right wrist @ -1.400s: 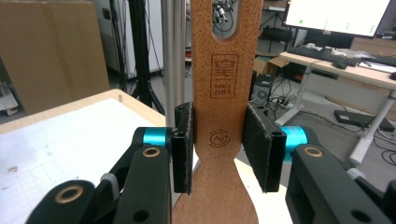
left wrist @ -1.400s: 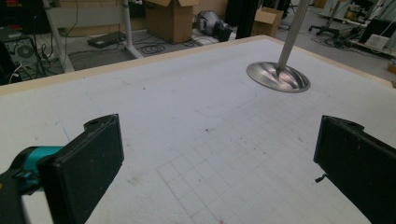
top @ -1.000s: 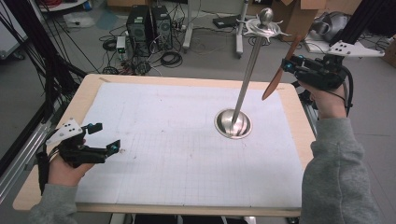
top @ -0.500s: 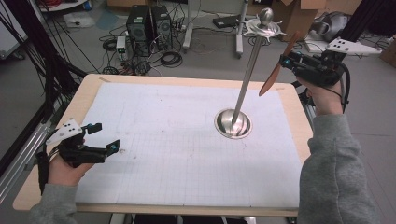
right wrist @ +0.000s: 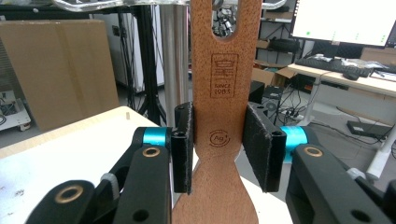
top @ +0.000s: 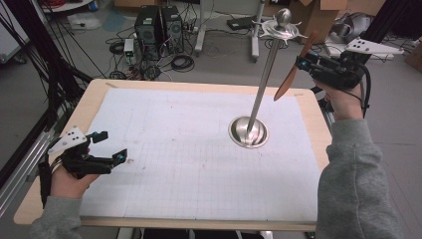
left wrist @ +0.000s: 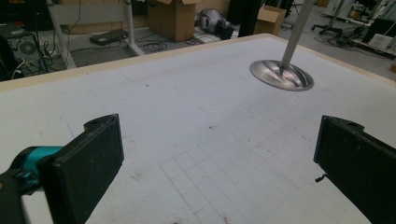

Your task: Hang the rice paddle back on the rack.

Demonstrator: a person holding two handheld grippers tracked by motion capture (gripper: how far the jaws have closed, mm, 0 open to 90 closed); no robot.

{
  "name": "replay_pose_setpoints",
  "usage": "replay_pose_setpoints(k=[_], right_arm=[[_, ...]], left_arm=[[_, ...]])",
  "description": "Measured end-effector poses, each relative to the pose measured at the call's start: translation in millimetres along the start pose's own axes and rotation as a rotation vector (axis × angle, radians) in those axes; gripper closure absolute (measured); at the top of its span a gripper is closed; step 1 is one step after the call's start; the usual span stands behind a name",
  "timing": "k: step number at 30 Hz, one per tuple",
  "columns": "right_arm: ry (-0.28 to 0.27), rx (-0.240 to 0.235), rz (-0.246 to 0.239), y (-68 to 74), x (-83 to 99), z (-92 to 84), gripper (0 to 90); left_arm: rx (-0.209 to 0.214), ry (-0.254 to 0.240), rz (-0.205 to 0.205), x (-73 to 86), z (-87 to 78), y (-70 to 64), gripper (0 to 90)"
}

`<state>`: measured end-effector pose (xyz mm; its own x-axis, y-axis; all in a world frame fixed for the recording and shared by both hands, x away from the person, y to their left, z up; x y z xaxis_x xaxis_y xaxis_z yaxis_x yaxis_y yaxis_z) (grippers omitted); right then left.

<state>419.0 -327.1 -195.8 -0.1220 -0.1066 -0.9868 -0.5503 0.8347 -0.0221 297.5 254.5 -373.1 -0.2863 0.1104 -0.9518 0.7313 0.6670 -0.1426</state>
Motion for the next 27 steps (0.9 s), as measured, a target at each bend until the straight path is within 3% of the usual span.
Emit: replay_pose_setpoints(k=[27], right_arm=[[0.008,-0.010,-0.020,4.7,0.9,10.0,64.6]], left_arm=[[-0.004,0.000,-0.004,0.6,-1.4,1.4,2.0]])
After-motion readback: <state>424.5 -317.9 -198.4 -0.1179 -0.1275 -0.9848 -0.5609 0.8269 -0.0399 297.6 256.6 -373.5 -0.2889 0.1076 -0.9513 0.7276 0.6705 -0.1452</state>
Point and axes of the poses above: each handheld gripper's, and its own axes: z roughly forward along the jaws, x roughly out of its underside, y roughly to its left, the point moved 3 cm from there along z, roughly forward along the jaws, and after that the axes turned 8 degrees about x, right-handed, at the moved point
